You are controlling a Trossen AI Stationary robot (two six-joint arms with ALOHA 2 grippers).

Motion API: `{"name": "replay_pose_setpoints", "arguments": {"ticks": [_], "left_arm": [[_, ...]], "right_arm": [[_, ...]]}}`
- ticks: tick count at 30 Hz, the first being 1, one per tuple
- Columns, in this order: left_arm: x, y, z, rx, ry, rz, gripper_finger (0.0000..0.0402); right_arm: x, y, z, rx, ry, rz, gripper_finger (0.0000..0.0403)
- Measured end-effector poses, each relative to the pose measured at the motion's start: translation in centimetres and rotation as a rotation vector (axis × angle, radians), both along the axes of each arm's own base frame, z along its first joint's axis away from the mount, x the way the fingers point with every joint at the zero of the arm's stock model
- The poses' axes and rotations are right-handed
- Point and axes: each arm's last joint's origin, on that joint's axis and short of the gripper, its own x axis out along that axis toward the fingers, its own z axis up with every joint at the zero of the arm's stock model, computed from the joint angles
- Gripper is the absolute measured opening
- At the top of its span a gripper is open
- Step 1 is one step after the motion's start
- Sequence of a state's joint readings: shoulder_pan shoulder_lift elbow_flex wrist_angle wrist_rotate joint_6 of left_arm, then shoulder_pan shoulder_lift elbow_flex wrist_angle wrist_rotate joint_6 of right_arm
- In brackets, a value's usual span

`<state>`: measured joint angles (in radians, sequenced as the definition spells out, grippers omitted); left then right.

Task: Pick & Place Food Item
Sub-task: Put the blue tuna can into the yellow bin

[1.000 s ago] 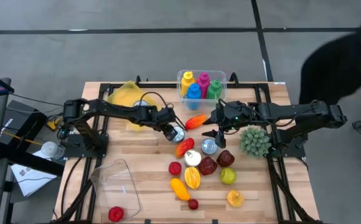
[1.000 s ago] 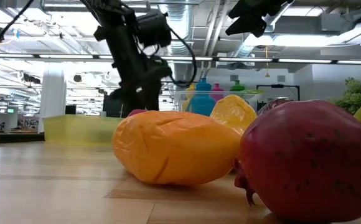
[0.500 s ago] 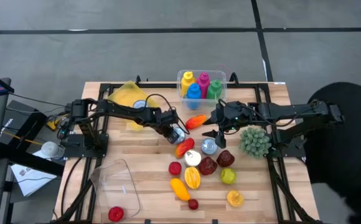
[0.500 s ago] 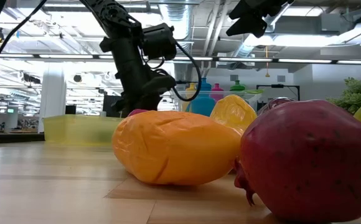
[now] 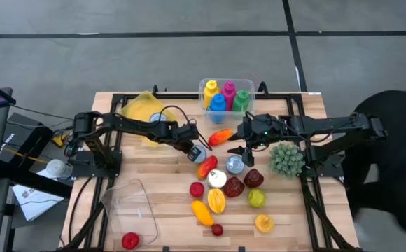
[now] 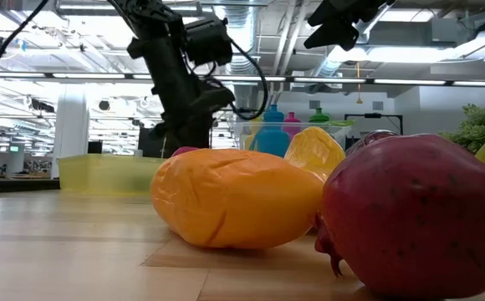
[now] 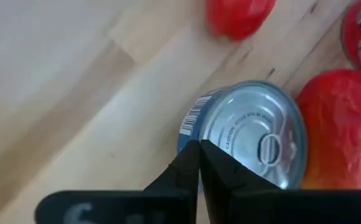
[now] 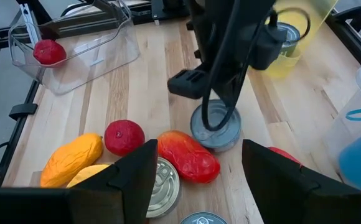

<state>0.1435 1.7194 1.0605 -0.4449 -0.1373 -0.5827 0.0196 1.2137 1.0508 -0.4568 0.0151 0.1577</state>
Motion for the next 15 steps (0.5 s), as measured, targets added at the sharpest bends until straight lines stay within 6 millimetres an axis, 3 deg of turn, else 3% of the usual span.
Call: {"name": "replay_pose_setpoints", "arguments": {"ticks": [7,15], "left_arm": [[-0.2,0.1,1.4,0.049,-0.043,0.009,0.0000],[-0.3,0.0,1.5,0.056,-0.040,0.012,0.0000]], "right_arm": [[0.0,0.0,0.0,-0.001,0.000,0.000,0.0226],[0.1,-0.5,-0.1,-0.008,0.005,-0.023,0.0226]]}}
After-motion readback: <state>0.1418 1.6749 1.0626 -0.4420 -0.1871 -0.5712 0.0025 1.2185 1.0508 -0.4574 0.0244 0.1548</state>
